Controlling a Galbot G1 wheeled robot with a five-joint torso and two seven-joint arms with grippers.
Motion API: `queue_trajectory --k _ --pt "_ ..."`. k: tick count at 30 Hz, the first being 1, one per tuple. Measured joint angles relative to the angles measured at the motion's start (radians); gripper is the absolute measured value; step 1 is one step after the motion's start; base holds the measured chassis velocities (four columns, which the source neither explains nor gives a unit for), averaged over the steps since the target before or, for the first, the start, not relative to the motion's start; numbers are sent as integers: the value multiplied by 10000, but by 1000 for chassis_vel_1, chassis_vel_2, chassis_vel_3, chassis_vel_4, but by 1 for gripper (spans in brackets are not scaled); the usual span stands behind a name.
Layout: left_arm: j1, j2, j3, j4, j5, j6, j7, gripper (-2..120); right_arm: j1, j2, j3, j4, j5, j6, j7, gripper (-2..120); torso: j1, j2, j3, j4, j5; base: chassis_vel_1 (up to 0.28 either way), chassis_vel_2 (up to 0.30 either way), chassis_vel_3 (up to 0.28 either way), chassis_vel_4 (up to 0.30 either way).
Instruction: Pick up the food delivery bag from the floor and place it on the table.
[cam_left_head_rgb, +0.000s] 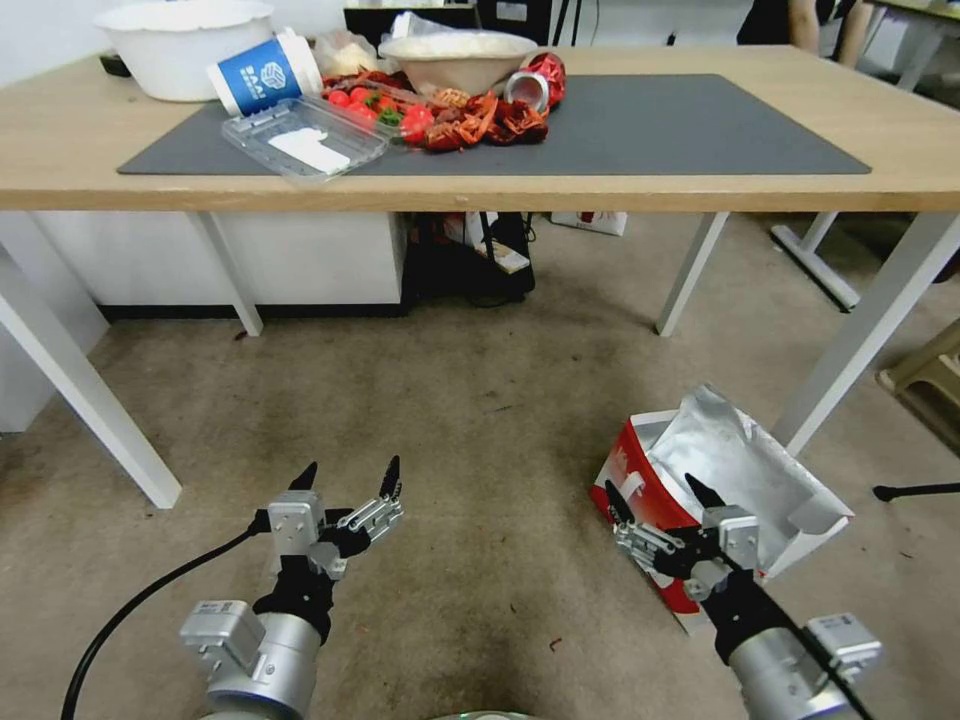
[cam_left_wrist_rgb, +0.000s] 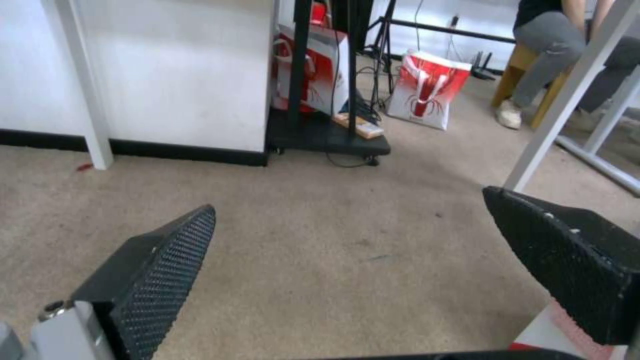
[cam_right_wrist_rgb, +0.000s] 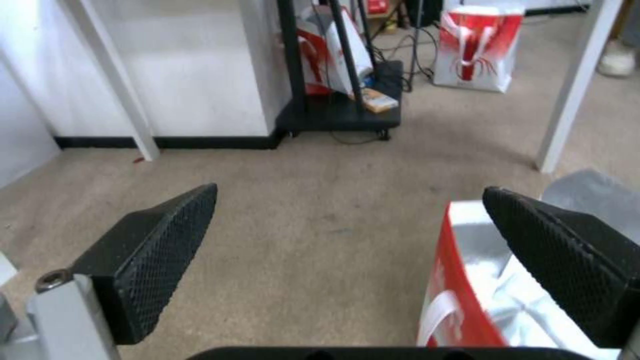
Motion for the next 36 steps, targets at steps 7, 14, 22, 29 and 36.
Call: queue_trajectory --k 7,14,22,29,36 --pt "191 -72 10 -17 36 -310 -30 100 727 -1952 1434 -1029 1682 146 8 100 1 8 0 -2 -3 0 0 0 0" --pt "200 -115 36 -15 115 -344 -42 100 2486 -3673 1560 -3144 2627 271 -358 100 3 15 1 0 1 0 0 0 0" --pt "173 -167 -6 29 148 -340 -42 100 4406 -5023 548 -5167 2643 638 -744 100 4 18 1 1 -3 0 0 0 0" --pt "118 -232 -34 162 176 -343 -46 100 6044 -5802 -586 -7254 2429 716 -963 100 4 22 2 0 -2 0 0 0 0" --pt "24 -242 15 251 204 -343 -68 100 7197 -6089 -1487 -8591 2230 937 -1341 100 4 25 1 -1 -3 0 0 0 0"
